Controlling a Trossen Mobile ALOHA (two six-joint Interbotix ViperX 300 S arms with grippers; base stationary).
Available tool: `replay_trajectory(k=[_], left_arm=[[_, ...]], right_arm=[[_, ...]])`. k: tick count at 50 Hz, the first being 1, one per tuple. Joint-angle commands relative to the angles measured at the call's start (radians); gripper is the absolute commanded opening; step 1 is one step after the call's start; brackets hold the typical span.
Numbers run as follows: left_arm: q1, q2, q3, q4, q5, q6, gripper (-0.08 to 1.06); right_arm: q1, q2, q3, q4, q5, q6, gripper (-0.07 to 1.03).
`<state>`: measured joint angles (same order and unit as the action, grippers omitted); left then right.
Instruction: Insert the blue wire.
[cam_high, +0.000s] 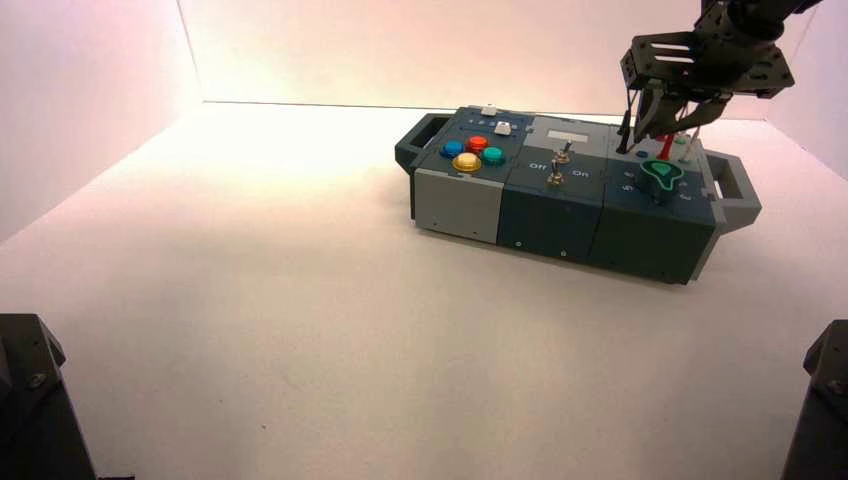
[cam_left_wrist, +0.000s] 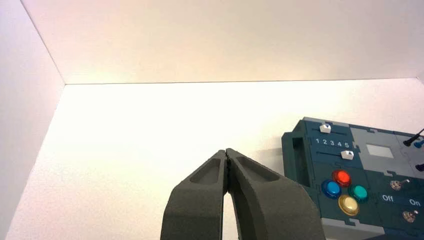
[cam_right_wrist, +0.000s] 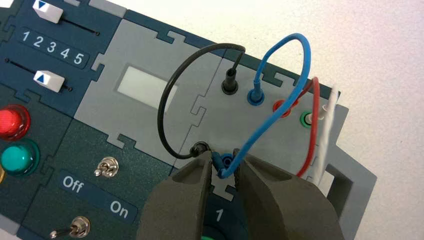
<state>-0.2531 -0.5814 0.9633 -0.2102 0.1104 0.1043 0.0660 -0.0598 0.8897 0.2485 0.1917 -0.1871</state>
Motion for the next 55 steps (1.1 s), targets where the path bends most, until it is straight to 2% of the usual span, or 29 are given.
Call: replay_trajectory(k=[1,12,20,25,34,55], left_arm=[[0.002,-0.003,-0.034,0.002,-0.006,0.005,-0.03],[0.002,0.002,-0.037,0.002,-0.006,0.003,-0.03],[0.002,0.006,-0.038,0.002,-0.005,0.005,-0.03],[0.002,0.008,-0.04,0.003,-0.006,0.005,-0.03],[0.002,0.008,-0.041,0.003,-0.005,0.005,-0.03],[0.002,0.011,-0.041,0.002,-0.006,0.005,-0.03]], right_arm=[[0.0,0.0,-0.025,0.002,-0.008,0.0,0.25],[0.002,0.023,-0.028,0.002,-0.015,0.0,0.23],[0.0,0.029,-0.029,0.002,-0.015,0.0,0.13],[0.002,0.031,-0.029,0.002,-0.015,0.002,0.03],[0.002,0.031,-0.031,0.0,-0.015,0.0,-0.01],[0.002,0.009,-0.032,0.002,-0.015,0.0,-0.02]])
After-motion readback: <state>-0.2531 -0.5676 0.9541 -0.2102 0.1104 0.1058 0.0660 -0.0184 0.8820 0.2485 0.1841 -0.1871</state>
